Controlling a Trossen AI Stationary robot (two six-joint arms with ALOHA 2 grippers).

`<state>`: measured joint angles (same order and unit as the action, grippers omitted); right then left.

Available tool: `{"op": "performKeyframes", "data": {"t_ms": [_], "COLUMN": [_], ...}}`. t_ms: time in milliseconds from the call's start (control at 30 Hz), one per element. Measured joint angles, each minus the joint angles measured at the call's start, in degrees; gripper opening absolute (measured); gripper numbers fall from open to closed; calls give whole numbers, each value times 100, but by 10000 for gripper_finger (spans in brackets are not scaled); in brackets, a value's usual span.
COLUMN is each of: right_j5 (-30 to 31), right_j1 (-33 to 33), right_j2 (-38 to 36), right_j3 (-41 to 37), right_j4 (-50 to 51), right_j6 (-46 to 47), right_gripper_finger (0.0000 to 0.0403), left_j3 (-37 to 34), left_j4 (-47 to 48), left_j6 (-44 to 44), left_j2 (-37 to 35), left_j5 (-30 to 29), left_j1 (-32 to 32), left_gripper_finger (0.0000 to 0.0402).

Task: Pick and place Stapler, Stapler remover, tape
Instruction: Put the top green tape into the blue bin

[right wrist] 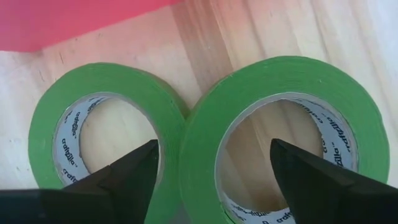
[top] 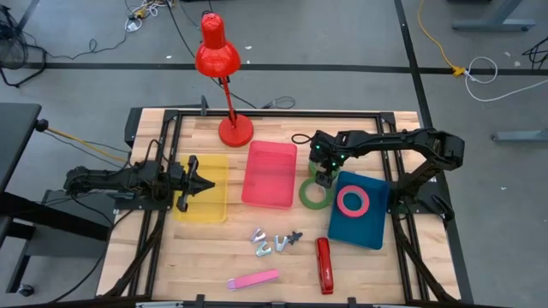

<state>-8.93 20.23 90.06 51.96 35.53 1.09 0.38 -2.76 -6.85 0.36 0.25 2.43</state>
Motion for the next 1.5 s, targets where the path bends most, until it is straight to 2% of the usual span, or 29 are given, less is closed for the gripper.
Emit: {"op": "performKeyframes", "data": {"t_ms": [367,633,1233,1500], "right_j5": [-38,-57,92,33], "right_j1": [0,7,9,9], "right_j2": [315,328,326,321], "right_j3": [0,0,0,0], "right_j4": [-131,-193,-205,-201], "right_j6": [-30,-69,-177,-172], "right_gripper_finger": [305,284,152,106], "left_j3": [2,2,0,1], "left_j4": [2,2,2,1], "left_j6": [0,0,0,0], "left_j2": [0,0,-2,0], "left_j5": [0,0,0,-1], "left_j1": [0,0,0,0], "left_gripper_finger": [18,18,18,18]}}
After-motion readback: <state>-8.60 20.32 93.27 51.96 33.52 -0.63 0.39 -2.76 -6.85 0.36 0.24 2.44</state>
